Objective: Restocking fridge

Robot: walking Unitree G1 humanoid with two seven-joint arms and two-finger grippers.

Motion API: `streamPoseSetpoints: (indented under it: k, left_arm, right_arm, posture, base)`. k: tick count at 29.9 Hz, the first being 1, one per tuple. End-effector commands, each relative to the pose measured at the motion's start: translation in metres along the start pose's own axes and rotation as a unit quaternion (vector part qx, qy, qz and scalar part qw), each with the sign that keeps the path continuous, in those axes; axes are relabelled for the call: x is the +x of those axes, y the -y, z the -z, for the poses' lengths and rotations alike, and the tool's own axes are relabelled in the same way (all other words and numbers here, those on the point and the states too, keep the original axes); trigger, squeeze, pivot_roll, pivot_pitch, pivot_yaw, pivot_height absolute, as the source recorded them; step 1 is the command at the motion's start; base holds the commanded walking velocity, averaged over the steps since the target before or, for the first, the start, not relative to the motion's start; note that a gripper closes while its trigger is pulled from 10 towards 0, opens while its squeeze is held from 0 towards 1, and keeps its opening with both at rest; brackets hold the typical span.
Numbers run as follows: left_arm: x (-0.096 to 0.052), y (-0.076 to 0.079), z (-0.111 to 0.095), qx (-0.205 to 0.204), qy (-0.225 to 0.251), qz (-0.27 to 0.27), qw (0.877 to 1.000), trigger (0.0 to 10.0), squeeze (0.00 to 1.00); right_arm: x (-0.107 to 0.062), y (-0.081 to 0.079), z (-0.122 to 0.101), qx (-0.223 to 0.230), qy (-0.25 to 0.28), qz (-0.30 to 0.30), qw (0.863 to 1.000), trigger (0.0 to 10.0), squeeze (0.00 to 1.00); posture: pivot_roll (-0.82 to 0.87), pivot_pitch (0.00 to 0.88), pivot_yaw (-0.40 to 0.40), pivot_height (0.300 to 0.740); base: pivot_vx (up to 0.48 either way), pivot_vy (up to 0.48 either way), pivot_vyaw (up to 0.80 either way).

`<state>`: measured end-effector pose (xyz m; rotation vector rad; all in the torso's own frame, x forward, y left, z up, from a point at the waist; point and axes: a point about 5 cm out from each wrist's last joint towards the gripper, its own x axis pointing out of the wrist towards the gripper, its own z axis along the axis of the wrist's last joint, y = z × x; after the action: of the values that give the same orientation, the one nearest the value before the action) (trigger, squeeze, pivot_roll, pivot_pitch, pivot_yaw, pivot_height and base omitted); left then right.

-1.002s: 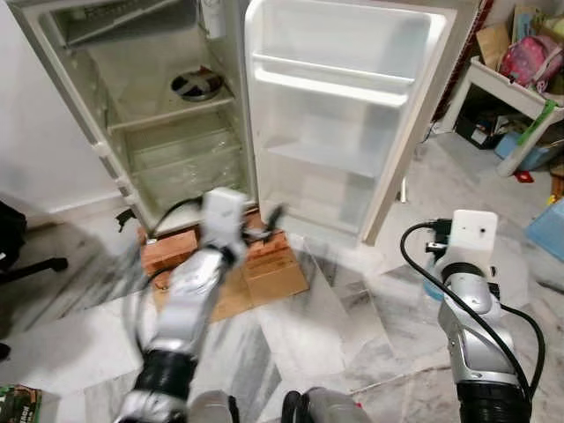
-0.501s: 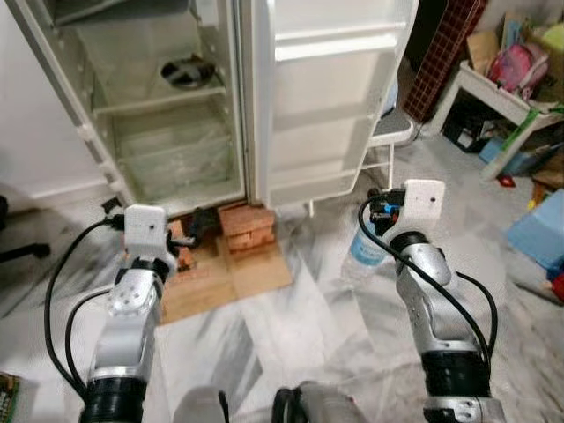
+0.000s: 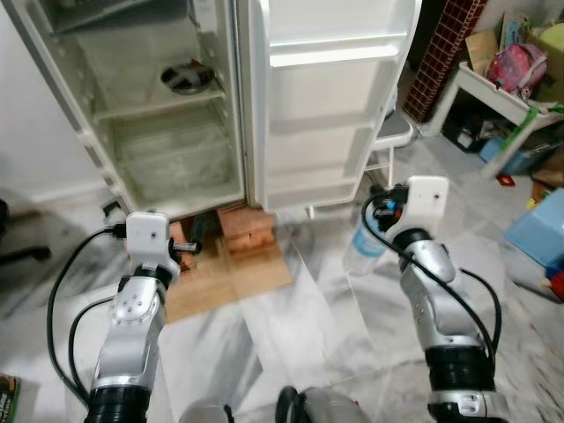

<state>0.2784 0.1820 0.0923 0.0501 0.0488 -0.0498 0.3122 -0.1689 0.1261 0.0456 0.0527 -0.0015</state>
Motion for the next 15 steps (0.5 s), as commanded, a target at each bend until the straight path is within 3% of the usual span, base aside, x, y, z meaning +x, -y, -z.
streamPoseSetpoints:
  k: [1, 15]
  left_arm:
    - [0.000, 0.000, 0.000, -0.001, -0.002, -0.003, 1.000, 10.0, 0.00]
    - [0.006, 0.007, -0.003, 0.006, 0.004, -0.004, 1.000, 10.0, 0.00]
  right_arm:
    - [0.003, -0.003, -0.013, -0.003, 0.031, -0.009, 0.999, 10.0, 0.00]
    - [0.010, -0.014, -0.020, 0.017, 0.044, -0.049, 0.998, 10.0, 0.00]
  posture:
    - [0.02, 0.090, -0.062, 0.740]
    - [0.02, 0.093, -0.064, 0.740]
  base:
    - [0.469, 0.000, 0.00]
    - [0.475, 0.000, 0.00]
